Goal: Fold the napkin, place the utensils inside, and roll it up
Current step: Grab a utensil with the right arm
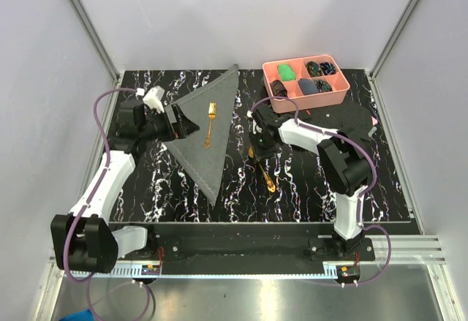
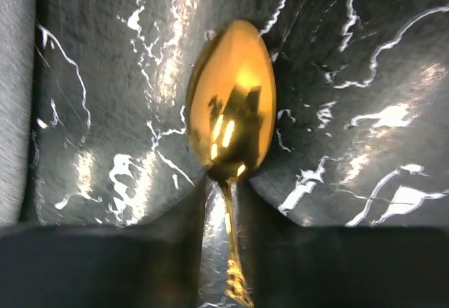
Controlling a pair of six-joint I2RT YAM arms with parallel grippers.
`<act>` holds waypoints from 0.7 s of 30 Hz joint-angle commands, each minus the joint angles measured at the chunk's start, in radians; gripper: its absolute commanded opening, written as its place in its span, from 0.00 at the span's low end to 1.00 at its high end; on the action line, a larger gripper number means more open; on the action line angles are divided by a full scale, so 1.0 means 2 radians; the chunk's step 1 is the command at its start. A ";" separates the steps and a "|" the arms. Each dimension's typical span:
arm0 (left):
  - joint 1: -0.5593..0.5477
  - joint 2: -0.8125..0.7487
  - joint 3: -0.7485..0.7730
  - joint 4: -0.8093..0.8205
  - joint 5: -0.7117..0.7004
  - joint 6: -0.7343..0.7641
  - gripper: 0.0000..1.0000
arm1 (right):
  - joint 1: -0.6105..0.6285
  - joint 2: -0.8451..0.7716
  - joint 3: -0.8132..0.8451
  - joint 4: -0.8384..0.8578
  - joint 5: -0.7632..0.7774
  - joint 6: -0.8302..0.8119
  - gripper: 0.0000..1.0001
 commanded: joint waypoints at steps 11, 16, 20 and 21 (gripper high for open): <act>-0.031 -0.050 -0.092 0.242 0.190 -0.098 0.98 | -0.034 -0.102 0.050 0.064 -0.218 0.057 0.00; -0.036 -0.080 -0.114 0.268 0.179 -0.152 0.97 | -0.037 -0.134 0.098 0.098 -0.235 0.119 0.00; -0.057 -0.101 -0.100 0.227 0.143 -0.125 0.96 | -0.037 -0.159 0.071 0.209 -0.265 0.196 0.00; -0.061 -0.102 -0.106 0.235 0.142 -0.140 0.96 | -0.037 -0.169 0.059 0.241 -0.275 0.210 0.00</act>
